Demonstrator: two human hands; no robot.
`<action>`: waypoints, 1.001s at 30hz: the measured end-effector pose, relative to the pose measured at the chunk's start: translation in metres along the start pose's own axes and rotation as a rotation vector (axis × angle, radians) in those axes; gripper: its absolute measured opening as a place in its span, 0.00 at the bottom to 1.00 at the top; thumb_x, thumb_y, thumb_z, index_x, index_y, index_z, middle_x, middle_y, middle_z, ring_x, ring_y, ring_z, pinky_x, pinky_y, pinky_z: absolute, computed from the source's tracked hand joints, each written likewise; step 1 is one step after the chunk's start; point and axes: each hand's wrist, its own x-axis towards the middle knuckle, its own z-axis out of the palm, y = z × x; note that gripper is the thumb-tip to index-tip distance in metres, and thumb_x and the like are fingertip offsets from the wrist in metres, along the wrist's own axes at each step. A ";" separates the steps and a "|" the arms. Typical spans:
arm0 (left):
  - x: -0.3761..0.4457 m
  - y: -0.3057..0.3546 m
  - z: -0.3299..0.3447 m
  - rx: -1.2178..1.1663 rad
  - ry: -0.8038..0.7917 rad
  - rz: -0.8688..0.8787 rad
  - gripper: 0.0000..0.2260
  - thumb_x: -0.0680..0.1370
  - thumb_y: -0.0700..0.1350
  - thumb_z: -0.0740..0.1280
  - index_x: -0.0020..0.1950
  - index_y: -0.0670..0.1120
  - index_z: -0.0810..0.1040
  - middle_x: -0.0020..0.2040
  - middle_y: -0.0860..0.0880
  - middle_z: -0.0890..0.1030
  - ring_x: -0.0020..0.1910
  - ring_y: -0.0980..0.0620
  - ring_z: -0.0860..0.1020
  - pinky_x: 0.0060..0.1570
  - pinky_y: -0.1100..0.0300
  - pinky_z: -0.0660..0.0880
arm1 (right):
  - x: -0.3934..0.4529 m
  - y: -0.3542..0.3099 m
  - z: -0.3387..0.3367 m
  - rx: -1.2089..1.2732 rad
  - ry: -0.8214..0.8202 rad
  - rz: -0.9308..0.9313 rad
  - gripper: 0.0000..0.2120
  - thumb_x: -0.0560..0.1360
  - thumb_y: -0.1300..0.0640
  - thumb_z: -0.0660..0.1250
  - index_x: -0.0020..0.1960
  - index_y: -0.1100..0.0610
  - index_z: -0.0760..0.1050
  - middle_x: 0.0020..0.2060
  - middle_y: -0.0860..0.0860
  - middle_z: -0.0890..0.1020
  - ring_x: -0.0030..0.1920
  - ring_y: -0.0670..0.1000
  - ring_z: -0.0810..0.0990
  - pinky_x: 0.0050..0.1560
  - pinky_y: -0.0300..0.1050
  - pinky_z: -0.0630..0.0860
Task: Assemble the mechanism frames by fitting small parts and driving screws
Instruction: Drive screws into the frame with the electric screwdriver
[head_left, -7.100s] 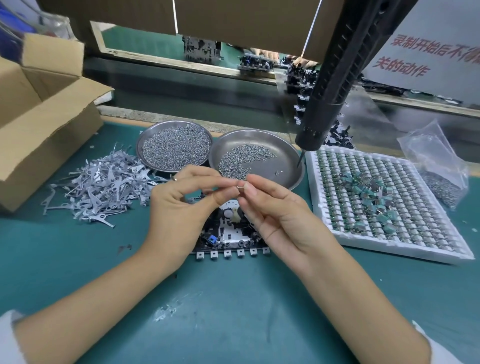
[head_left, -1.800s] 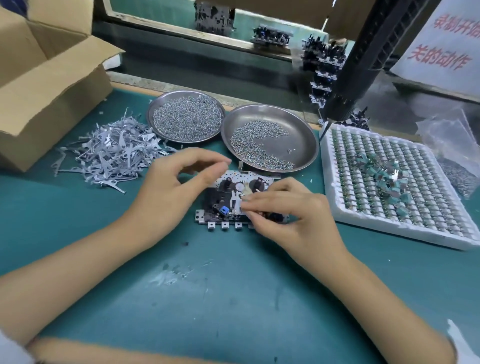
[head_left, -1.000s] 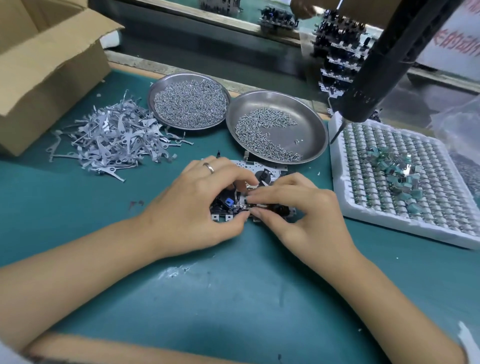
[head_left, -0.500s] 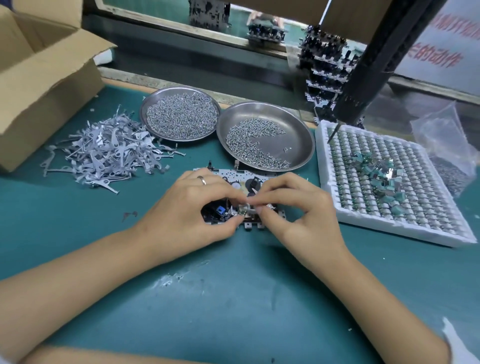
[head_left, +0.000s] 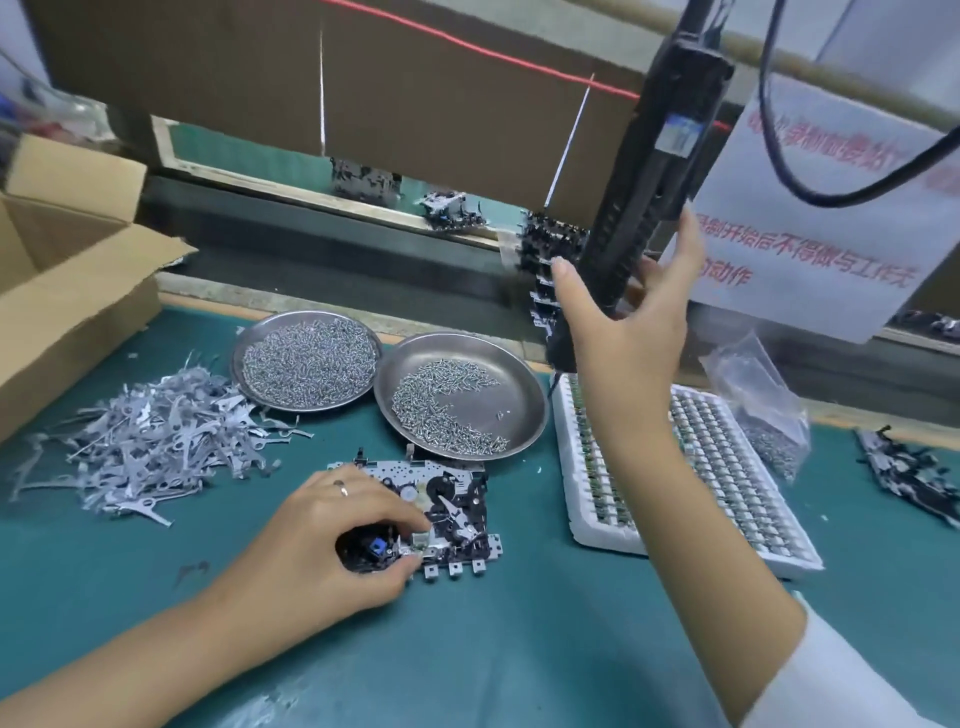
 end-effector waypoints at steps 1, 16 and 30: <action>0.000 0.000 0.000 -0.008 0.004 -0.005 0.11 0.65 0.57 0.69 0.43 0.54 0.84 0.40 0.61 0.81 0.45 0.61 0.76 0.53 0.59 0.70 | 0.003 -0.002 0.005 0.031 0.005 -0.006 0.37 0.73 0.57 0.72 0.75 0.51 0.54 0.54 0.42 0.77 0.51 0.34 0.76 0.53 0.27 0.71; 0.000 0.003 -0.002 -0.005 -0.006 -0.016 0.09 0.65 0.45 0.76 0.44 0.52 0.85 0.40 0.60 0.83 0.43 0.60 0.76 0.52 0.61 0.71 | -0.072 -0.021 0.027 0.620 -0.227 0.026 0.12 0.75 0.68 0.62 0.51 0.54 0.64 0.24 0.47 0.71 0.21 0.52 0.68 0.25 0.41 0.68; 0.000 0.005 0.001 0.011 0.033 0.009 0.08 0.64 0.43 0.74 0.43 0.45 0.85 0.39 0.58 0.81 0.41 0.57 0.75 0.50 0.60 0.72 | -0.091 -0.018 0.041 0.713 -0.224 0.073 0.14 0.74 0.69 0.61 0.50 0.54 0.63 0.24 0.50 0.70 0.20 0.58 0.65 0.25 0.41 0.67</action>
